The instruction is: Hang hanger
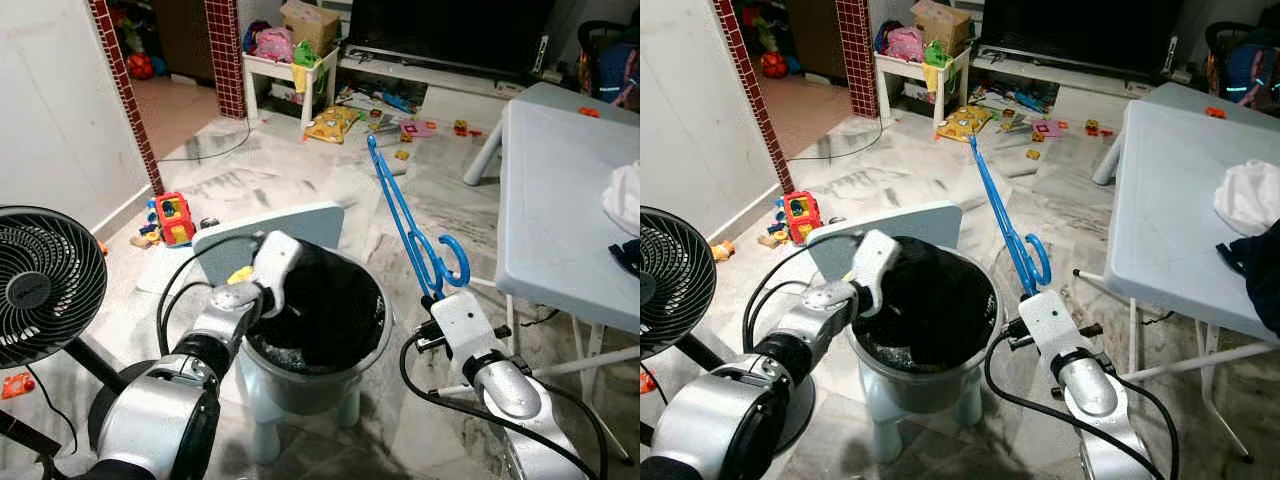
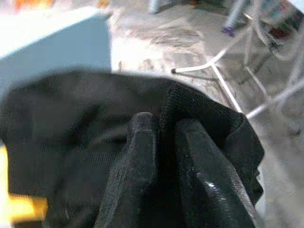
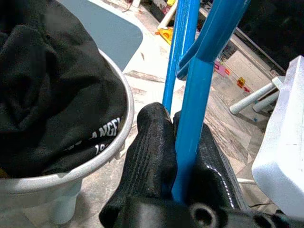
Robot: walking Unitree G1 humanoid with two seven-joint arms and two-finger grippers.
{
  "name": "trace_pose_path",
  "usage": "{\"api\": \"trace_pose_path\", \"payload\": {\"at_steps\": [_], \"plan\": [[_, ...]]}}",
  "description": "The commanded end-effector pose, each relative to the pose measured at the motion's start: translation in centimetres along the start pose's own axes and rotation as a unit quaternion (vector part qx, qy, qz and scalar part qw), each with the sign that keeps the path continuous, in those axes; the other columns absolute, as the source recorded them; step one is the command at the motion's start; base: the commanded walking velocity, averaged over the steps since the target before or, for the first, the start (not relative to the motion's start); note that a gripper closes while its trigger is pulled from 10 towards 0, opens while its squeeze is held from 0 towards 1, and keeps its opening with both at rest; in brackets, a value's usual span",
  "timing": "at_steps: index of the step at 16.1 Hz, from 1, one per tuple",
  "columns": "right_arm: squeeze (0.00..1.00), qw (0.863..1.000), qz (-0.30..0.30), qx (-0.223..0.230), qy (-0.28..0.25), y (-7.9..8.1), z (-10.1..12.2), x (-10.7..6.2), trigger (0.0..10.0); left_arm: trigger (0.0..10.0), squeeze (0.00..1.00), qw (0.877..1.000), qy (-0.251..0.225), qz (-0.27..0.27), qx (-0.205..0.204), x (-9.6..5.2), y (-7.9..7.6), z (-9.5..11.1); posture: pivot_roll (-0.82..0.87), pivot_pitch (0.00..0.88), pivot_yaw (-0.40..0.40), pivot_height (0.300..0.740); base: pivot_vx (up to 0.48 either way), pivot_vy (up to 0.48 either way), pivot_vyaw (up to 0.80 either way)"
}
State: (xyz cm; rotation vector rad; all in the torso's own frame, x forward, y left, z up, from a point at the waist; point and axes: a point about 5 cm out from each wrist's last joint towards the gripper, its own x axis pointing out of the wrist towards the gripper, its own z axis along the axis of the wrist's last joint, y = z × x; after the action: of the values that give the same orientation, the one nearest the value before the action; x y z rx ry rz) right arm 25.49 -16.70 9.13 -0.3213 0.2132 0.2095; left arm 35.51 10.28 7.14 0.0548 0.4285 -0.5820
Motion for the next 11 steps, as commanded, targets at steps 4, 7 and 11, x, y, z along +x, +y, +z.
{"api": "trace_pose_path", "payload": {"at_steps": [4,7,11], "plan": [[0.0,1.0,-0.004,-0.004,-0.009,-0.3,0.5,0.1,10.0,10.0,1.0,0.995,0.017,0.042,-0.088,-0.1,0.5,-0.7,0.01,0.0,-0.057,0.74,0.0,0.0,0.0],[0.0,1.0,-0.008,-0.004,-0.008,-0.4,0.4,0.0,10.0,10.0,1.0,0.984,-0.05,0.084,-0.147,0.1,1.3,2.0,0.01,0.0,-0.05,0.74,0.0,0.0,0.0],[0.0,1.0,-0.008,-0.004,-0.007,-0.4,0.5,0.1,10.0,10.0,1.0,0.981,-0.113,0.065,-0.144,0.2,0.0,3.5,0.02,0.0,-0.052,0.74,0.0,0.0,0.0]]}}
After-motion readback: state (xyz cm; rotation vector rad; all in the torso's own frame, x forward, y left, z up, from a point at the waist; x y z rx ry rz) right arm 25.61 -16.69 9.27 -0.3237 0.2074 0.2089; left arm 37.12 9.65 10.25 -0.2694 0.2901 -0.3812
